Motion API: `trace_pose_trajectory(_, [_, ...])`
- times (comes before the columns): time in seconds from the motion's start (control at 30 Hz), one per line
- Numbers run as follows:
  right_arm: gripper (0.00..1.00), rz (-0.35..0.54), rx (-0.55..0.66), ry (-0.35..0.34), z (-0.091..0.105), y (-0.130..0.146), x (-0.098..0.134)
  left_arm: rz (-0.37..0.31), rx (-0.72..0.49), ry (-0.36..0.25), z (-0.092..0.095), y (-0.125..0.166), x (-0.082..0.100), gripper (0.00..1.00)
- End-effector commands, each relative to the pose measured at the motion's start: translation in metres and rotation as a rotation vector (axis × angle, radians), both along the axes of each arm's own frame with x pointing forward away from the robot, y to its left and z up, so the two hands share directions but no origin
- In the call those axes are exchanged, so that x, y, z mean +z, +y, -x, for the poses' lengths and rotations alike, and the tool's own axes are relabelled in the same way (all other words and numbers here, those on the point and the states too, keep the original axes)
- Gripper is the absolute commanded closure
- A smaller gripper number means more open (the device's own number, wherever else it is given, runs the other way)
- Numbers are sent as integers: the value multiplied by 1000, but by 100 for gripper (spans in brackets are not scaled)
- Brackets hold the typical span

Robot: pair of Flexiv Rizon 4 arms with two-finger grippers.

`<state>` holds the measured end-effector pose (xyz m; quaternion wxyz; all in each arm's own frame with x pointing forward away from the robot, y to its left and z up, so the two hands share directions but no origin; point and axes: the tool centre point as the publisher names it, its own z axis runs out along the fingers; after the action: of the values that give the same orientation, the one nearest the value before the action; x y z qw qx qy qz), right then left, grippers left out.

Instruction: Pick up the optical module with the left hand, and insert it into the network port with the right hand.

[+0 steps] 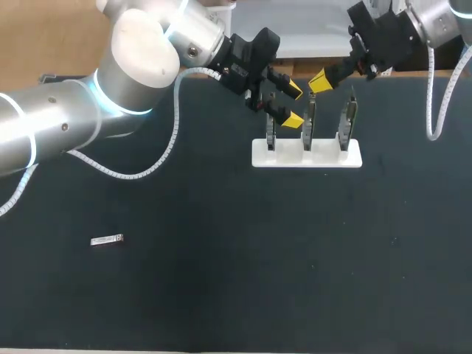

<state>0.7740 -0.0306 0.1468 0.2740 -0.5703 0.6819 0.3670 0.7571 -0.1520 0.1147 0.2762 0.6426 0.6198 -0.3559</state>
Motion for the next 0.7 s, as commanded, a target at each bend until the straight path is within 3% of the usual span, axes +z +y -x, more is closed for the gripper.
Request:
trace_pose_trajectory(0.03, [100, 3, -2, 4, -1, 0, -5, -5, -3, 4, -2, -1, 0, 0])
trace_pose_trajectory(0.7, [100, 16, -7, 12, 0, 0, -11, -5, -3, 4, -2, -1, 0, 0])
